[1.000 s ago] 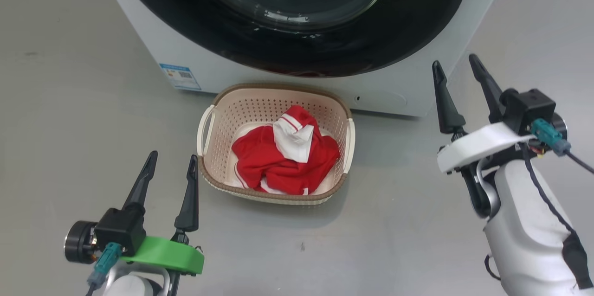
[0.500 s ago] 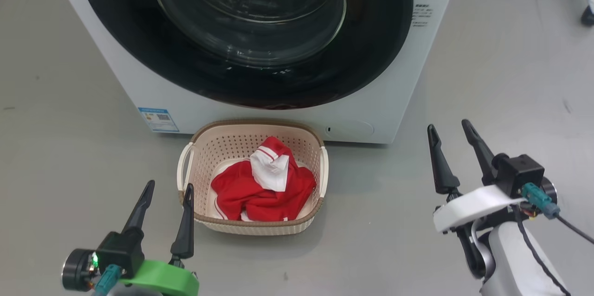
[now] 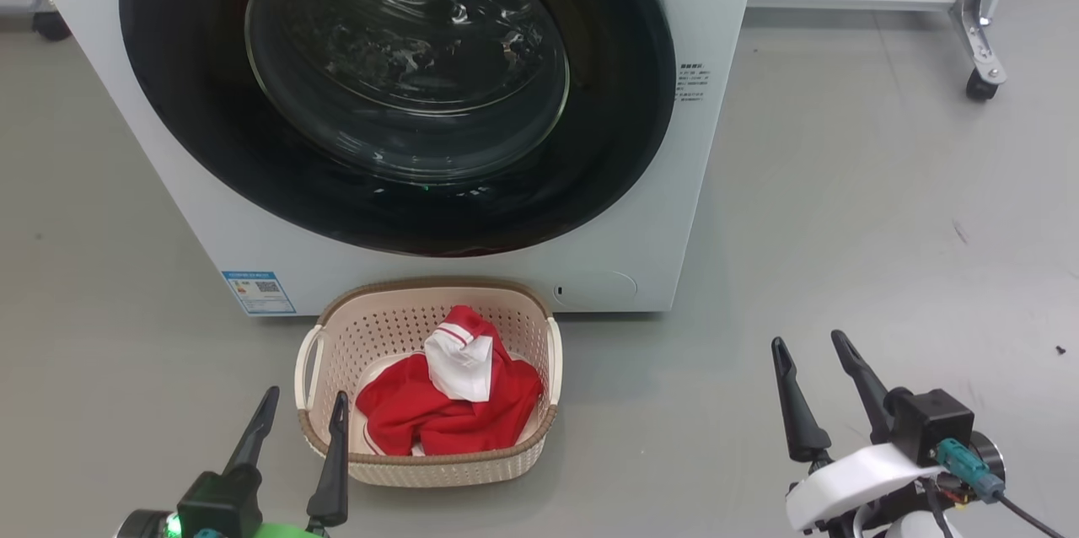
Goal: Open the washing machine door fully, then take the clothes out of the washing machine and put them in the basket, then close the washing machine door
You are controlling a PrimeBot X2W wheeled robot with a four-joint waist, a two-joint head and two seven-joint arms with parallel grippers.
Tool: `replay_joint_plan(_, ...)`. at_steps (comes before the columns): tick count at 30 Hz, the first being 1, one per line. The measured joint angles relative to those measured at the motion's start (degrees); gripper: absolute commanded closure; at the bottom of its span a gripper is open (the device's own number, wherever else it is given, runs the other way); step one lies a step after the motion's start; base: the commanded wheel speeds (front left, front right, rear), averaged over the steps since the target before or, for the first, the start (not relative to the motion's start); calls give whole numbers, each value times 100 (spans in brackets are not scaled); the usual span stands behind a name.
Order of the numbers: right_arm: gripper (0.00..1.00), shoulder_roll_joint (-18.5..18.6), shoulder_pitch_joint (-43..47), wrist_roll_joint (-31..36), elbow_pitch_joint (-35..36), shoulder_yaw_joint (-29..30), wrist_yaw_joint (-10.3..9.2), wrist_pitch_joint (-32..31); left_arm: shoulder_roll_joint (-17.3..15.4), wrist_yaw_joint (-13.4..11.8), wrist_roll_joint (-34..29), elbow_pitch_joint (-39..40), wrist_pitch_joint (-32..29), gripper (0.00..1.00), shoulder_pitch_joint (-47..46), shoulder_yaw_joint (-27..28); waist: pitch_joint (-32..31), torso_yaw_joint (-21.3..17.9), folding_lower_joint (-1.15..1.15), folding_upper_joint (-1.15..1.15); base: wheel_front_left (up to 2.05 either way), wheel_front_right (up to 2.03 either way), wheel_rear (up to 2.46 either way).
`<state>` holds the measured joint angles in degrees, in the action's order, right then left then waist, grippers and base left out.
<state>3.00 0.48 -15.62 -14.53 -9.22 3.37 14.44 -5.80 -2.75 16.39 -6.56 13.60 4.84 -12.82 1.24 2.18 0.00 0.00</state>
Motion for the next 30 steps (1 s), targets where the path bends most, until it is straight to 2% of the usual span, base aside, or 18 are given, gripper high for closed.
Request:
replay_joint_plan(15, 0, -36, 500, -66, 285, -22, -149, 0, -51, -43, -1, 177, -63, 0, 268, -37, -234, -58, 0, 0, 0, 0, 0)
replay_joint_plan(30, 0, -42, 643, -100, 499, -62, -201, 0, -64, -49, -1, 345, -143, 0, 370, -68, -247, -80, 0, 0, 0, 0, 0)
